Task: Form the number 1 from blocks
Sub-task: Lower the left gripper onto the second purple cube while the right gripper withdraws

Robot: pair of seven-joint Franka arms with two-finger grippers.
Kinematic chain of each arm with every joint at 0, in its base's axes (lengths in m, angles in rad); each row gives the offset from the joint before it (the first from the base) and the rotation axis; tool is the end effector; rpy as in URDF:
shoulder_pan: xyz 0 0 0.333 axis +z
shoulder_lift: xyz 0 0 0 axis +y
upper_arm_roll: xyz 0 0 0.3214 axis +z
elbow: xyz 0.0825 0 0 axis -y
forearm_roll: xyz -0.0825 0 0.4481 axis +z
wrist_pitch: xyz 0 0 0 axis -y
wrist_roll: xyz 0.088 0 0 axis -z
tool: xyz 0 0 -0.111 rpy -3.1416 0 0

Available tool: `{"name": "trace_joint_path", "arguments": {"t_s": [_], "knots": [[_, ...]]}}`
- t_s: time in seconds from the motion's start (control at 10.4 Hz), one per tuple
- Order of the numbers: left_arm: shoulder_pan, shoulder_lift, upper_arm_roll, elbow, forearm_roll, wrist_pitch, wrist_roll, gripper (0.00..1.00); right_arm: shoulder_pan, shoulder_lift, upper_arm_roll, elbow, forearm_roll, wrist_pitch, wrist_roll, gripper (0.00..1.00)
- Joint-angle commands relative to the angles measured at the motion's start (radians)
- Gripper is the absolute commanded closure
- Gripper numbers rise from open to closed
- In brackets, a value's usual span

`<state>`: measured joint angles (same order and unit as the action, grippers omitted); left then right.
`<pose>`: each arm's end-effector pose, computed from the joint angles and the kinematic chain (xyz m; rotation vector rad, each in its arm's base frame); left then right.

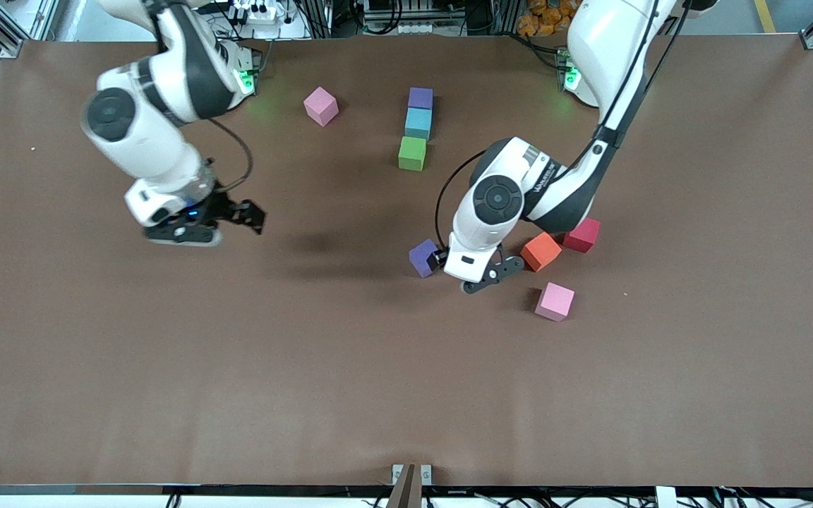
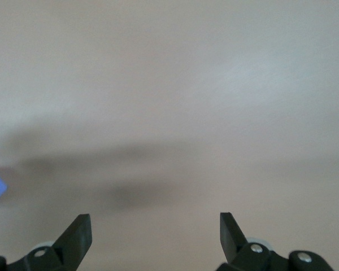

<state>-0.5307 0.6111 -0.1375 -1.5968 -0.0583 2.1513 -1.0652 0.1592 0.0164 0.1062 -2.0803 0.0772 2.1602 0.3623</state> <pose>0.5885 -0.4542 0.2367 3.0132 0.6942 -0.2022 0.5894 0.1635 0.3944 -3.0502 0.2106 -0.0607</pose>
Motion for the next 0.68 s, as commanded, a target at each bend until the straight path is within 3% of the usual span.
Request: {"name": "trace_joint_path", "arguments": {"t_s": [0.0, 0.39, 0.58], "knots": [[-0.031, 0.03, 0.009, 0.028, -0.023, -0.019, -0.021, 0.0, -0.076, 0.007, 0.02, 0.078, -0.02, -0.062, -0.116, 0.0], [-0.067, 0.062, -0.001, 0.028, -0.064, -0.008, -0.05, 0.0, -0.086, 0.036, -0.039, 0.118, -0.022, -0.051, -0.209, 0.0], [-0.075, 0.075, -0.001, 0.029, -0.072, 0.011, -0.052, 0.0, -0.032, 0.056, -0.072, 0.109, -0.02, -0.053, -0.287, 0.0]]}}
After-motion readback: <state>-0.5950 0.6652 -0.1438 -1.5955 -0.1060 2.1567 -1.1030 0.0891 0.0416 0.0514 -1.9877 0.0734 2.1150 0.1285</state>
